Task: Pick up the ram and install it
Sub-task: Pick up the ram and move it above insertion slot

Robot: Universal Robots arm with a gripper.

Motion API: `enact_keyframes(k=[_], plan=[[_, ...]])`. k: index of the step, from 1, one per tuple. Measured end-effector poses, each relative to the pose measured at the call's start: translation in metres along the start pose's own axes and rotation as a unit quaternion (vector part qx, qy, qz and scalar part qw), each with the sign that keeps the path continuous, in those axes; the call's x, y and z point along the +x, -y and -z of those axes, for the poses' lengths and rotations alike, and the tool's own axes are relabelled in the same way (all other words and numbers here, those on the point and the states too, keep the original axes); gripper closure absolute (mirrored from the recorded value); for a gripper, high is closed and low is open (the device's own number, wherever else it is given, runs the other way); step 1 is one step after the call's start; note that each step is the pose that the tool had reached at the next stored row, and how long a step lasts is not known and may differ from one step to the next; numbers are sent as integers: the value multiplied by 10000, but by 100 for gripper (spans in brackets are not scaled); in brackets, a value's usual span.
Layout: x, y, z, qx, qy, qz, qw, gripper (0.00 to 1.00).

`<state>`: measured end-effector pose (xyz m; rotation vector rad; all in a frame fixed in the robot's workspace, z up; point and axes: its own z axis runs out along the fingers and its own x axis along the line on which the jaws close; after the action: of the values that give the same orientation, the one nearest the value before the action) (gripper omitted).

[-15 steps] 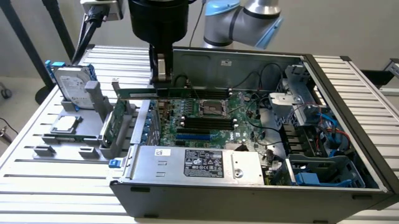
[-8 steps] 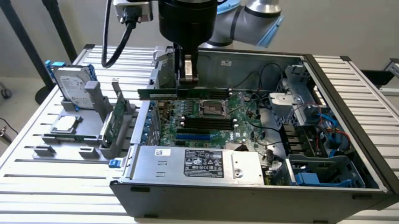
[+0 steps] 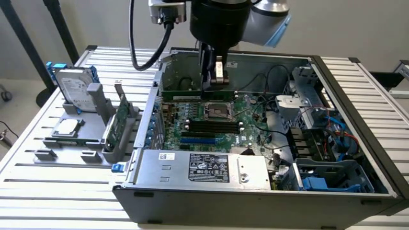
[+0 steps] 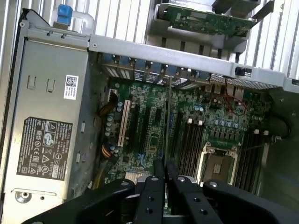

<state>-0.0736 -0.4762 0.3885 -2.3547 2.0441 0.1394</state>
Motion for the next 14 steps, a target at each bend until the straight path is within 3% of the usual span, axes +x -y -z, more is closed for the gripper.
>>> enact_keyframes(k=[11,14], plan=[[-400,179,-60,-22,-157,-9,9999,87],[-468,227,-97,-26,-186,-10,9998,87]])
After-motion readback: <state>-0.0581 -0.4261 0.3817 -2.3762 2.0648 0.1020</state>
